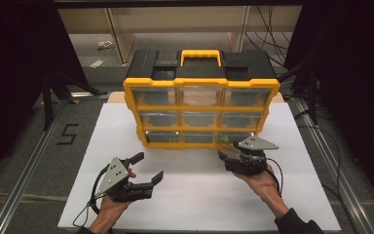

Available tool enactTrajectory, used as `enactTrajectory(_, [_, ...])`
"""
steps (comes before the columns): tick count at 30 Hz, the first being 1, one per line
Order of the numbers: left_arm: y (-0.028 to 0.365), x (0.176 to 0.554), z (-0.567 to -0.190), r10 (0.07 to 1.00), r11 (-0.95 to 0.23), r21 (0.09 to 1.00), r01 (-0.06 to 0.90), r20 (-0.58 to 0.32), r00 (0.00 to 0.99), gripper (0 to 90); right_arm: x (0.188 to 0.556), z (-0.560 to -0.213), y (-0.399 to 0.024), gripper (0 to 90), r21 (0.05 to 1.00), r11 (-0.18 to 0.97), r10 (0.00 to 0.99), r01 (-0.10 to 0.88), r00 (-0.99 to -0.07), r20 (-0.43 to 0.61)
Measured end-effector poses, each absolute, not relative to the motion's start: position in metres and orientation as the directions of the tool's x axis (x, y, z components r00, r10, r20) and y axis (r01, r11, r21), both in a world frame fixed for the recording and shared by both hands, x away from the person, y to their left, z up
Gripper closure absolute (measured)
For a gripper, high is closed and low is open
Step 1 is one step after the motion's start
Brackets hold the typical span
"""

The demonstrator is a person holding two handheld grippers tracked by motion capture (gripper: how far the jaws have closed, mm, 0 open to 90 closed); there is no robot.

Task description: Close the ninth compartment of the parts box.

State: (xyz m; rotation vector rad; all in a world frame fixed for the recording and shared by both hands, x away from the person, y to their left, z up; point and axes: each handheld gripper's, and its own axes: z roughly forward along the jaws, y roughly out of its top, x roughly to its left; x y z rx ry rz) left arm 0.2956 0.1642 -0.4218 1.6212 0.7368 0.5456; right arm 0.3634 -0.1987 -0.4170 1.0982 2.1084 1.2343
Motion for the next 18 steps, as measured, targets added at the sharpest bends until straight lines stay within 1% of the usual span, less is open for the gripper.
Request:
enactTrajectory(9, [0.164, 0.296, -0.422, 0.724, -0.084, 0.983, 0.166, -0.054, 0.688, 14.0, 0.355, -0.411, -0.198, 30.9, 0.887, 0.248, 0.813, 0.389, -0.581, 0.027])
enactTrajectory(18, [0.165, 0.296, -0.422, 0.725, -0.082, 0.983, 0.167, -0.056, 0.687, 13.9, 0.345, -0.406, -0.197, 24.6, 0.897, 0.231, 0.805, 0.376, -0.592, 0.041])
